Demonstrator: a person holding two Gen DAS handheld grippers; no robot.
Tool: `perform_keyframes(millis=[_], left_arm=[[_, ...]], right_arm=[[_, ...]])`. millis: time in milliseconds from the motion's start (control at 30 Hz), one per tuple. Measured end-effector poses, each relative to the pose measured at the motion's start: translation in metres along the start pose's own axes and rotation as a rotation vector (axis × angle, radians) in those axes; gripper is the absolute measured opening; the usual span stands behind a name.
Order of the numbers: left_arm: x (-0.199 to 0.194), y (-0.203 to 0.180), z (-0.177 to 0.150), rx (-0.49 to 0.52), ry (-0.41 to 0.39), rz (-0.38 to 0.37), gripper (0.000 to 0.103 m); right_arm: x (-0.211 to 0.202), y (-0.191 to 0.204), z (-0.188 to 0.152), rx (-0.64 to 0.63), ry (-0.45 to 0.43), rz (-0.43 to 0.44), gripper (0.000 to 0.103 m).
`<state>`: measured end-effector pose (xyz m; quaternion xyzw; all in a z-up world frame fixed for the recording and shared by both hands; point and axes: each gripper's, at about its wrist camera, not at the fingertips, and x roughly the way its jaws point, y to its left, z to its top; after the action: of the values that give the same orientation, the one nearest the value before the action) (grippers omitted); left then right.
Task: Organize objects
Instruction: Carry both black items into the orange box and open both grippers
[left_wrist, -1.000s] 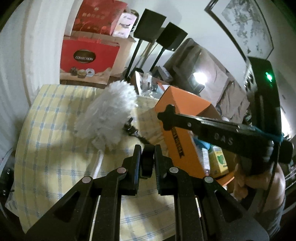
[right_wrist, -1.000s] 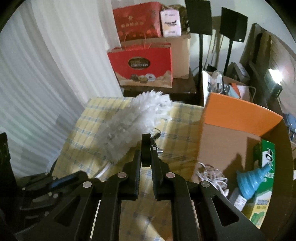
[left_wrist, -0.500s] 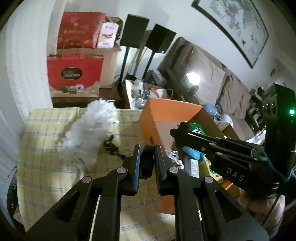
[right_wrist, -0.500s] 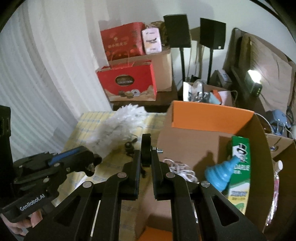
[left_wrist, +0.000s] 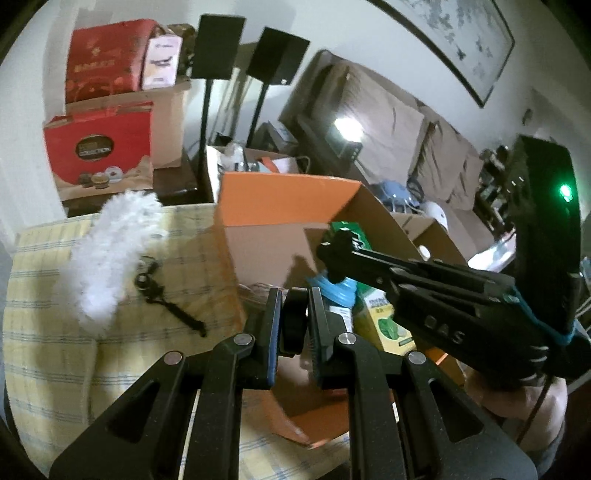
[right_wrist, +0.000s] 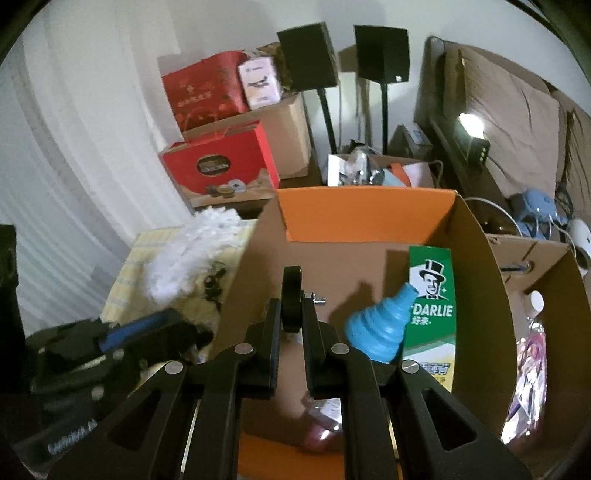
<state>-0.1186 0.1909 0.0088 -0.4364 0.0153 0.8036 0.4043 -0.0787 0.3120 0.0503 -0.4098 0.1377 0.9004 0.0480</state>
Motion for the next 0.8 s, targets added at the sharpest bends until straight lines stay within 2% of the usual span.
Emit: perform_keyframes(millis=[233,700,800], left_arm=[[0.023,-0.015,-0.006,0.023,0.042,0.008,0.013],[0.049,-0.012,-0.010,0.002,0.091,0.024,0.013],[0.052,-0.009,-0.010,-0.013,0.098,0.035,0.020]], right_arm=[[0.019,-0.020,0.001,0.036,0.026,-0.007,0.009],[0.060,-0.041,0.008,0.067,0.071,-0.012,0.009],[0.067,-0.043,0.008,0.073,0.084,-0.015,0.009]])
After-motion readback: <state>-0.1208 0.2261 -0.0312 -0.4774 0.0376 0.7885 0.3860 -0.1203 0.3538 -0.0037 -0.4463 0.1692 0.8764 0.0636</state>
